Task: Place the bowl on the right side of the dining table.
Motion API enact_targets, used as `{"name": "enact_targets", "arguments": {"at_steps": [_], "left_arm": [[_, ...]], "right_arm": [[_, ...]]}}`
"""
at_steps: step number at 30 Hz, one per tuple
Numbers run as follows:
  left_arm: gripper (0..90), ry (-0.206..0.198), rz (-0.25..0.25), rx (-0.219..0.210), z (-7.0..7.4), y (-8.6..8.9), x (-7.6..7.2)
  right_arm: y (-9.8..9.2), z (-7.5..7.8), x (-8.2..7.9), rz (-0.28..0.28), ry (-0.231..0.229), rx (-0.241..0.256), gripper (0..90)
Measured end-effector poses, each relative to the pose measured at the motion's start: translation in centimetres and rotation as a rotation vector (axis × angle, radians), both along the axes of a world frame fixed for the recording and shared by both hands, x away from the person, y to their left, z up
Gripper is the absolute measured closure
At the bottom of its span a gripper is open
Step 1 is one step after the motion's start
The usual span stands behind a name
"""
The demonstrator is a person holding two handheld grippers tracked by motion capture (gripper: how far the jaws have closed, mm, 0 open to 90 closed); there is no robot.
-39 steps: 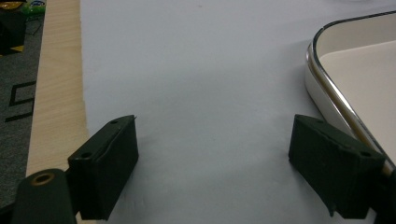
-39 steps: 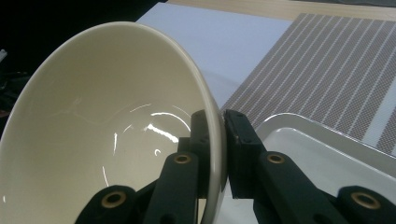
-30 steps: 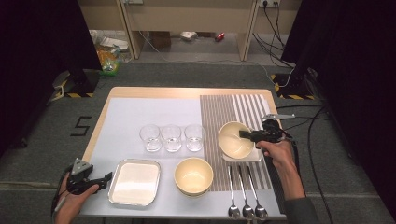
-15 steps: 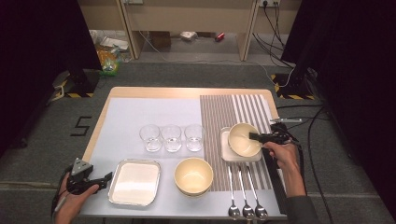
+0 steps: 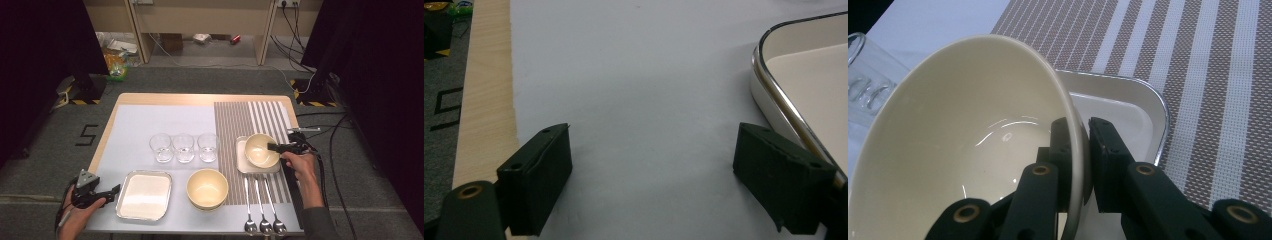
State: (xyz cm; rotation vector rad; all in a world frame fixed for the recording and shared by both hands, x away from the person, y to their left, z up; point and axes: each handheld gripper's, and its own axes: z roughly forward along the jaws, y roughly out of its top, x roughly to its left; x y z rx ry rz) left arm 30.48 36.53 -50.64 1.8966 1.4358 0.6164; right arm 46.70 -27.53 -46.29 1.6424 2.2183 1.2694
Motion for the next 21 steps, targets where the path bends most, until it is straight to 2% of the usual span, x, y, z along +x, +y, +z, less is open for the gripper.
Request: {"name": "enact_targets", "arguments": {"at_steps": [12,14,16,21], "left_arm": [[14.9,-0.002,0.001,0.000,-0.02,-0.01,0.01],[14.9,-0.013,0.005,-0.003,-0.11,-0.03,0.04],[14.9,0.001,-0.001,0.001,0.01,0.00,0.00],[14.9,0.000,0.000,0.000,-0.01,0.00,0.00]], "right_arm": [[0.29,-0.05,-0.05,-0.012,0.000,-0.035,81.5],[0.43,-0.02,-0.01,-0.011,0.003,-0.031,80.5],[0.51,-0.04,0.03,-0.002,-0.005,-0.033,80.5],[0.29,0.17,-0.08,-0.014,-0.001,-0.017,79.2]]}}
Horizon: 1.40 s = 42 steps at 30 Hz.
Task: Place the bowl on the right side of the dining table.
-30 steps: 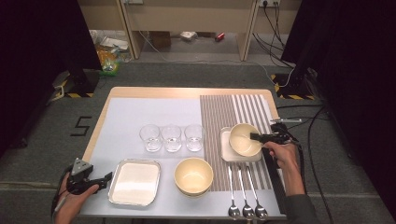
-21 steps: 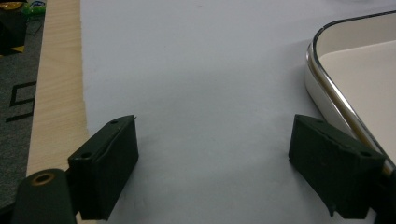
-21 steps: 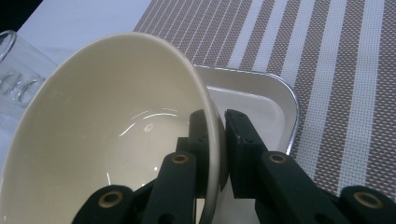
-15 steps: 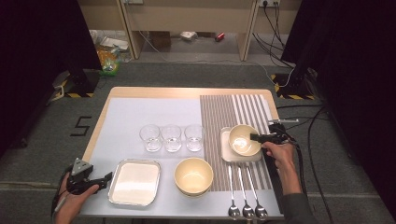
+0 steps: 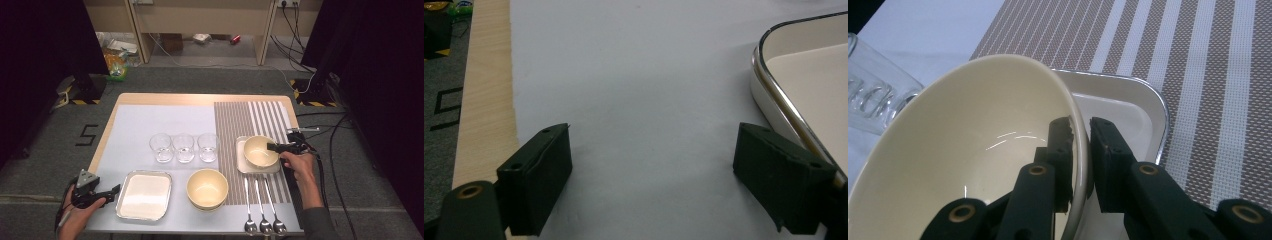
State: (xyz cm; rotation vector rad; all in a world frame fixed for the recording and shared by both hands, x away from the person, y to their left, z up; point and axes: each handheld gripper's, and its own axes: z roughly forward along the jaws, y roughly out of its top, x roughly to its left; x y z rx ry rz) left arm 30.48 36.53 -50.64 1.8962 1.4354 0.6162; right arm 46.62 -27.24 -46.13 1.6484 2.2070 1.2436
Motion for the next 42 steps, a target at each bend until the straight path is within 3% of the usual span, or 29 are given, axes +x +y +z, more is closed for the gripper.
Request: {"name": "enact_targets", "arguments": {"at_steps": [4,7,13,19,30,34,42], "left_arm": [[14.9,-0.003,0.000,0.001,0.0,0.0,0.0],[14.9,0.001,0.000,0.001,0.0,0.0,0.0],[14.9,-0.001,-0.001,0.001,0.0,0.0,0.0],[14.9,-0.001,0.000,-0.001,0.0,0.0,0.0],[14.9,0.000,0.000,0.000,0.0,0.0,0.0],[14.9,0.000,-0.001,0.001,0.0,0.0,0.0],[15.0,0.004,-0.004,-0.006,0.0,0.1,0.0]], "right_arm": [[-0.1,0.7,-0.4,-0.006,-0.003,0.004,68.4],[0.1,1.3,-0.9,0.003,-0.021,-0.049,63.8],[0.1,1.9,-1.8,0.007,-0.035,-0.075,51.3],[0.1,2.6,-3.0,0.017,-0.050,-0.063,41.3],[0.2,3.2,-5.4,0.028,-0.106,-0.086,33.2],[0.2,3.2,-6.0,0.031,-0.095,-0.082,32.3],[0.1,3.5,-7.1,0.038,-0.114,-0.107,31.3]]}}
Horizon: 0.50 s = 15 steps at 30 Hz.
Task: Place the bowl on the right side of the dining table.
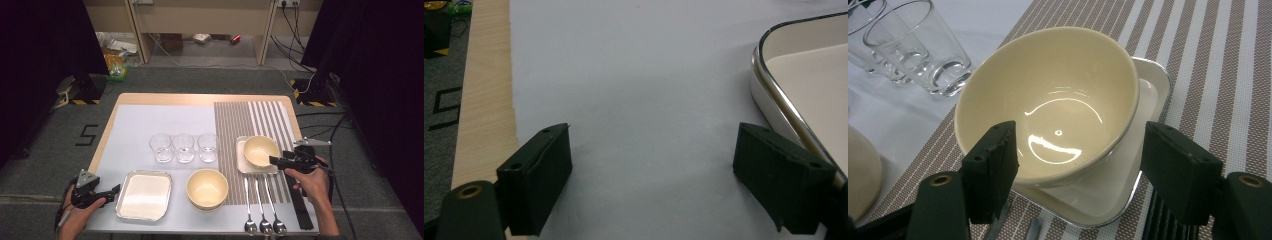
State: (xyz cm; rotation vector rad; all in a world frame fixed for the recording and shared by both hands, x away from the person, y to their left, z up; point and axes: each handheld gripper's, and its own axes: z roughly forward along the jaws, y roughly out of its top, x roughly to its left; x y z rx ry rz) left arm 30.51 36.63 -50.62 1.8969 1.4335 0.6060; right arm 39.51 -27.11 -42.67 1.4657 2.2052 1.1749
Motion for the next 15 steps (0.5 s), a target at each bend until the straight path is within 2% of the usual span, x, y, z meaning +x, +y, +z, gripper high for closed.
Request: {"name": "enact_targets", "arguments": {"at_steps": [10,15], "left_arm": [[15.0,-0.002,0.002,-0.005,0.0,0.0,0.0],[14.9,-0.003,0.002,-0.006,0.0,0.0,0.0]], "right_arm": [[-0.1,-0.4,-1.4,0.014,0.011,-0.014,29.3],[0.2,-0.4,-1.9,0.021,-0.001,-0.025,28.3]]}}
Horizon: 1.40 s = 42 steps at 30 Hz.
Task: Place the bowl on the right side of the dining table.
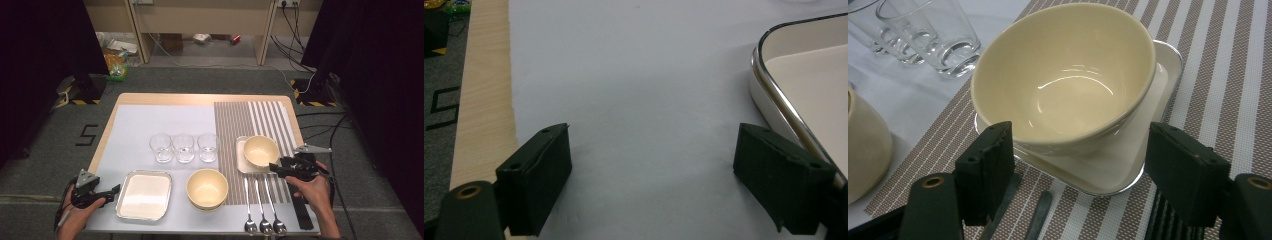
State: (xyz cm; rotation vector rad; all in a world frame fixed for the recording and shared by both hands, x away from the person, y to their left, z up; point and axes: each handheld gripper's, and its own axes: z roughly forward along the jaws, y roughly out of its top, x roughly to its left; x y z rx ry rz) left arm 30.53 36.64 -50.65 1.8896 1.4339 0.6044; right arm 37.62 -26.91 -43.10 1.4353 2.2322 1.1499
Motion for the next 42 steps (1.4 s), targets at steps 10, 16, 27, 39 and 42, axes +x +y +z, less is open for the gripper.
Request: {"name": "enact_targets", "arguments": {"at_steps": [10,16,27,39,42], "left_arm": [[14.8,0.001,-0.001,-0.001,0.0,0.0,0.0],[14.9,0.001,-0.001,0.000,0.0,0.0,0.0],[14.8,0.000,0.000,0.000,0.0,0.0,0.0],[14.8,0.000,0.000,0.000,0.0,0.0,0.0],[14.8,0.001,0.000,0.000,0.0,0.0,0.0]], "right_arm": [[0.9,-0.5,-0.2,0.021,-0.010,-0.050,31.0],[1.4,-0.9,0.0,0.037,-0.020,-0.081,32.4],[1.6,-1.0,0.1,0.036,-0.027,-0.083,30.7],[1.8,-1.2,0.2,0.044,-0.035,-0.084,28.8],[1.8,-1.2,0.2,0.042,-0.036,-0.085,28.7]]}}
